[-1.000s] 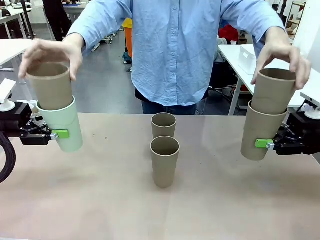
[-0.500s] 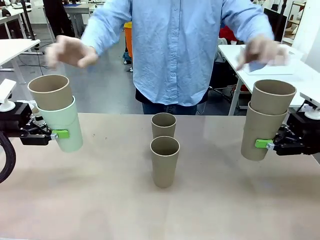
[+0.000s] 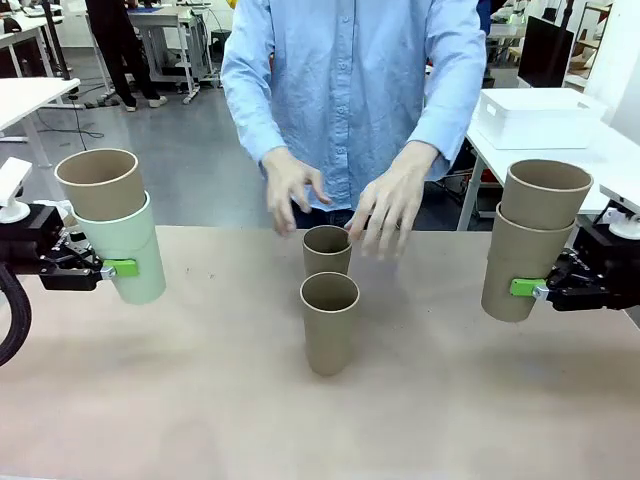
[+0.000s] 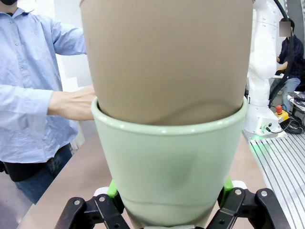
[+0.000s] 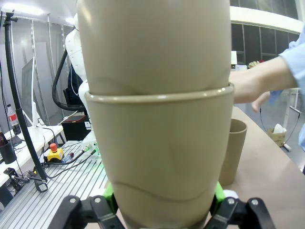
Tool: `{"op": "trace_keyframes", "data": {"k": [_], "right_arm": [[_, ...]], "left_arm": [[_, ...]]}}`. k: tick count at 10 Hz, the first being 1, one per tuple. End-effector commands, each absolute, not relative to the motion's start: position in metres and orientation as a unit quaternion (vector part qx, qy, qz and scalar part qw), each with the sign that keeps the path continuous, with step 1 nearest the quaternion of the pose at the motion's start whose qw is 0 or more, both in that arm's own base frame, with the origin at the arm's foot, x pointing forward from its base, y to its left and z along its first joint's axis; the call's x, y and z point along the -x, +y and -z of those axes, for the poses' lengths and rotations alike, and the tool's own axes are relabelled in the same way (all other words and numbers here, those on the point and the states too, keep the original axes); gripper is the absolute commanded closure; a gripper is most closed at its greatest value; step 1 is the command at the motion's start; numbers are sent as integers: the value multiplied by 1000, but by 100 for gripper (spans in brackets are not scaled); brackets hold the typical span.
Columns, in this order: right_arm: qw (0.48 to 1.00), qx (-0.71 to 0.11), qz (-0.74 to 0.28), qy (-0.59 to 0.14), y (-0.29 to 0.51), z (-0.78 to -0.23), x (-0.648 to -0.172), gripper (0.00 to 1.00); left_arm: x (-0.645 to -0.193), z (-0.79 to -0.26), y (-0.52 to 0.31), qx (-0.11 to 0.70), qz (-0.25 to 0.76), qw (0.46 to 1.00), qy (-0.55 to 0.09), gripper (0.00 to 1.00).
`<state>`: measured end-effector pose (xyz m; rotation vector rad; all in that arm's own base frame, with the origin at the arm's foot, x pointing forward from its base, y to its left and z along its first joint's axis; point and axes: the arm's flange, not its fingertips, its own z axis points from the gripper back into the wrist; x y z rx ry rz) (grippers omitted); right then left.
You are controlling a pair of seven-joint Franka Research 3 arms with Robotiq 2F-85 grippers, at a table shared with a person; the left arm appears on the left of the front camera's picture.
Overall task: Stack the cups and store them in the basket.
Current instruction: Place the stack of Reusable plastic cups into the Pantry Basket.
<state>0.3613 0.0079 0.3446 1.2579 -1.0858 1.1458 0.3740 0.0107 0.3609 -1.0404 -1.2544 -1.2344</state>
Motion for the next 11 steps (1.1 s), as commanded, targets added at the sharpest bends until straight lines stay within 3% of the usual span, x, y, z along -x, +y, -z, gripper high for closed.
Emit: {"op": "trace_keyframes", "data": {"k": [1,11], "right_arm": [[534,-528,-480,-453,9,-348,-361,17],[534,-528,-480,-453,9,-348,-361,17]], "left_arm": [[-375,-364,9,436,508,522,-528,14],[-375,-364,9,436,508,522,-528,14]]}}
